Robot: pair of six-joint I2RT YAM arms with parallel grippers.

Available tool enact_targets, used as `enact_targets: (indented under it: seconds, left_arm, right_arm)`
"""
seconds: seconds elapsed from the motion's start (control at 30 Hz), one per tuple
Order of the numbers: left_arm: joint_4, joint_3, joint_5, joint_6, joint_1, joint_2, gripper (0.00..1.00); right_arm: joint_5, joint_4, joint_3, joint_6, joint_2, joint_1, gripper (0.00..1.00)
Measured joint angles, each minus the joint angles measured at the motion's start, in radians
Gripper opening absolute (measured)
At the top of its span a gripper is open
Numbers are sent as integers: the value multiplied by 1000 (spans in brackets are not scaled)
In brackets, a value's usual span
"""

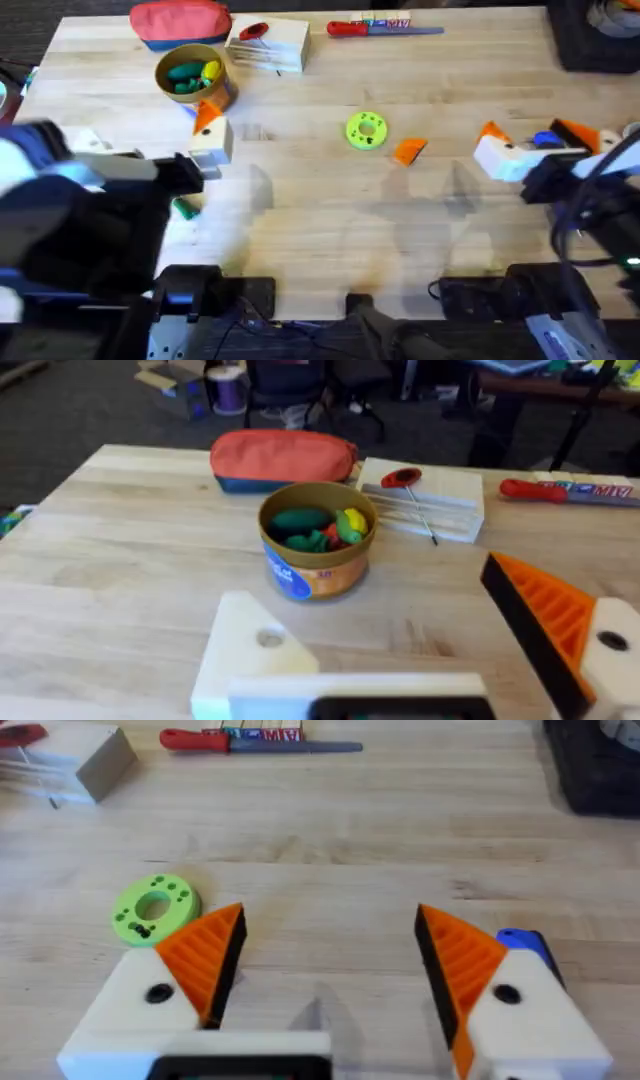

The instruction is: Pick up the gripper from the table and insert it into the empty holder that is missing its gripper. Then pick up a screw, insert it into the mounting hole, and use the screwdriver to tighten it. Finally, clean up the table by picking up the vegetable and placing it into the bucket.

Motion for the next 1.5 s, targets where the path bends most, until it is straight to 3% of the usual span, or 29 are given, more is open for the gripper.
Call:
enact_targets:
  seconds: [0.2,0.3,0.4,0.53,0.73,0.93,0.97,1.0,1.17,1.2,1.33,1.4,1.5]
  left_arm:
    - [-352,336,-22,-86,0,287,986]
    - [-457,474,-29,-113,0,430,986]
    - [-489,571,-15,-125,0,536,986]
    - [-579,613,28,-147,0,604,986]
    - [-752,604,-35,-401,43,711,985]
    - [-772,568,-43,-502,71,828,987]
    - [-766,565,-40,-505,71,833,950]
    - [-755,564,-34,-500,71,834,834]
    - [-673,564,34,-442,58,827,65]
    - [-636,564,71,-400,47,825,83]
    - [-484,564,267,-244,-26,820,704]
    - [-405,564,355,-184,-75,820,951]
    - [-278,564,455,-103,-161,820,986]
  right_arm:
    - [-34,-267,323,3,235,0,991]
    - [-55,-370,458,3,345,0,991]
    - [-84,-413,549,3,418,0,991]
    - [-107,-405,591,3,446,0,990]
    - [-114,-405,591,3,446,0,992]
    - [-118,-404,591,3,446,0,991]
    - [-118,-404,591,3,446,0,991]
    - [-118,-405,591,3,446,0,991]
    - [-120,-405,591,3,446,0,991]
    - [-120,-405,591,3,446,0,993]
    - [-120,-406,591,3,446,0,992]
    - [-120,-406,591,3,446,0,992]
    - [-120,-406,591,3,446,0,991]
